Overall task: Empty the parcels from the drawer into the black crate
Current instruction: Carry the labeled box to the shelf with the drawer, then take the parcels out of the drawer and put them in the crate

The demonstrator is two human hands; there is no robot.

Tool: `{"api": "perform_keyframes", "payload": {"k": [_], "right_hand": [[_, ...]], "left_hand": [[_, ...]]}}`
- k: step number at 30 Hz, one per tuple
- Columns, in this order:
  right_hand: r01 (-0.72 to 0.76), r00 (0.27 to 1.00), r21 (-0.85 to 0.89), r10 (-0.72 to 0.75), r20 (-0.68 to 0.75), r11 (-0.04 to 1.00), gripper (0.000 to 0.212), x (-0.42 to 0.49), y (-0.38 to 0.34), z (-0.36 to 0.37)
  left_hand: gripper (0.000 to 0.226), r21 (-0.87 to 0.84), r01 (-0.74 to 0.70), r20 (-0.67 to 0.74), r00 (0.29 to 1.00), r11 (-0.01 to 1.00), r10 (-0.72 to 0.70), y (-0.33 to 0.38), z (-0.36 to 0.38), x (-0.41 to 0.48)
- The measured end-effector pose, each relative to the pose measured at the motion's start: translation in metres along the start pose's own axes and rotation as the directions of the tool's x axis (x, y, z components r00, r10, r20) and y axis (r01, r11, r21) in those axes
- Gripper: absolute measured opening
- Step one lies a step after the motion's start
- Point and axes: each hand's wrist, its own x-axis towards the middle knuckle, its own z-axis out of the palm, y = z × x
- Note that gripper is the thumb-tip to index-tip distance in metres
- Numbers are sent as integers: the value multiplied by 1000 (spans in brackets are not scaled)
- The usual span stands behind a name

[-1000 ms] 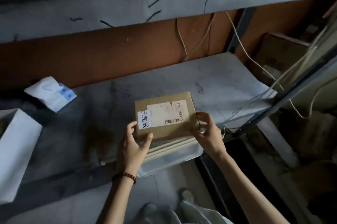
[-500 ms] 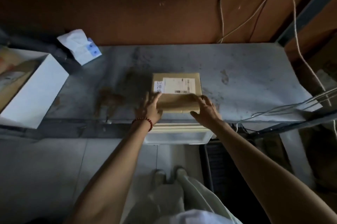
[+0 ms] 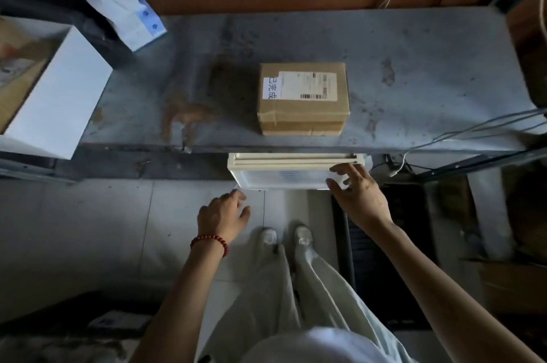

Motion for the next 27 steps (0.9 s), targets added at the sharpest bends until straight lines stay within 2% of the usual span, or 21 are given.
{"api": "perform_keyframes", "payload": {"k": [4, 8, 15, 18, 21, 24, 27], "right_hand": [[34, 997, -19, -33, 67, 999, 23, -22, -1, 19], [8, 1000, 14, -9, 23, 1000, 22, -47, 5, 28], [-54, 996, 4, 54, 78, 999, 17, -66, 29, 50], [7, 988, -60, 2, 155, 998, 17, -38, 57, 66], [77, 970, -213, -24, 241, 974, 21, 0, 104, 94], [-5, 984, -214, 43, 171, 977, 26, 34, 158, 128], [-107, 982, -160, 129, 137, 981, 13, 58, 219, 169]], "left_hand": [[33, 5, -19, 169, 985, 1000, 18, -13, 27, 1], [31, 45, -85, 194, 978, 995, 75, -14, 37, 4], [27, 11, -132, 97, 987, 991, 131, -9, 57, 1], [24, 83, -159, -9, 987, 984, 160, -2, 83, 23], [15, 45, -125, -83, 988, 991, 128, 0, 128, 56], [14, 92, -42, -45, 998, 995, 46, -15, 177, 94], [24, 157, 82, 14, 996, 984, -85, -53, 228, 125]]}}
